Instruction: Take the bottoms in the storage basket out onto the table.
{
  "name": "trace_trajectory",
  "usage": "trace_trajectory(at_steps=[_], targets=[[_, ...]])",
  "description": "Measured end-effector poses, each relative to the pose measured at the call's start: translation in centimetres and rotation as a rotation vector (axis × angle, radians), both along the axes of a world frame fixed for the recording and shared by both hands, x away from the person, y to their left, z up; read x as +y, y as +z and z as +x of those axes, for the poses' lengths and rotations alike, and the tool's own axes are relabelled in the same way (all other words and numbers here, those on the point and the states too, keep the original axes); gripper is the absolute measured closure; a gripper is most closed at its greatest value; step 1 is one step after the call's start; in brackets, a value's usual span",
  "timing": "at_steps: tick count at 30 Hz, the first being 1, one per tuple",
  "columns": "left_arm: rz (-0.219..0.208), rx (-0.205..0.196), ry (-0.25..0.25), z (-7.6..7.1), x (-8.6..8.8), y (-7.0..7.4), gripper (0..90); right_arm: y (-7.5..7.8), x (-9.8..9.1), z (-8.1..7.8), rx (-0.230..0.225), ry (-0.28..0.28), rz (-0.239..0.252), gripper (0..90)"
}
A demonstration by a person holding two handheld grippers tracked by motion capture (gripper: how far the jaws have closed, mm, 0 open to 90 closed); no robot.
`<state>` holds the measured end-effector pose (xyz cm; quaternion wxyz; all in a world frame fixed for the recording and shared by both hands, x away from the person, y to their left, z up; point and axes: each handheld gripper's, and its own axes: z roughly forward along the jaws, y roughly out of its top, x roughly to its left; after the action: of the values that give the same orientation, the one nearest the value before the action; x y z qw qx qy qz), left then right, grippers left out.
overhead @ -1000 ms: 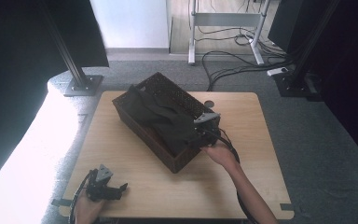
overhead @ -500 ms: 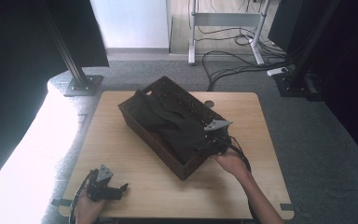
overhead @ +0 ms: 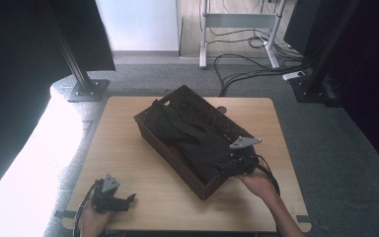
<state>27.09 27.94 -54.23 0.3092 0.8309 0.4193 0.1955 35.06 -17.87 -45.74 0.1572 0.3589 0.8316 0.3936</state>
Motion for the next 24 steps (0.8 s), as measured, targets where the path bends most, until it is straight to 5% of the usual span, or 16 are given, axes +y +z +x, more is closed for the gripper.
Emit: trace_trajectory(at_steps=[24], targets=[[-0.001, -0.002, 0.001, 0.0, 0.0, 0.0, 0.0, -0.1, -5.4, -6.5, -0.003, -0.058, 0.005, 2.0]])
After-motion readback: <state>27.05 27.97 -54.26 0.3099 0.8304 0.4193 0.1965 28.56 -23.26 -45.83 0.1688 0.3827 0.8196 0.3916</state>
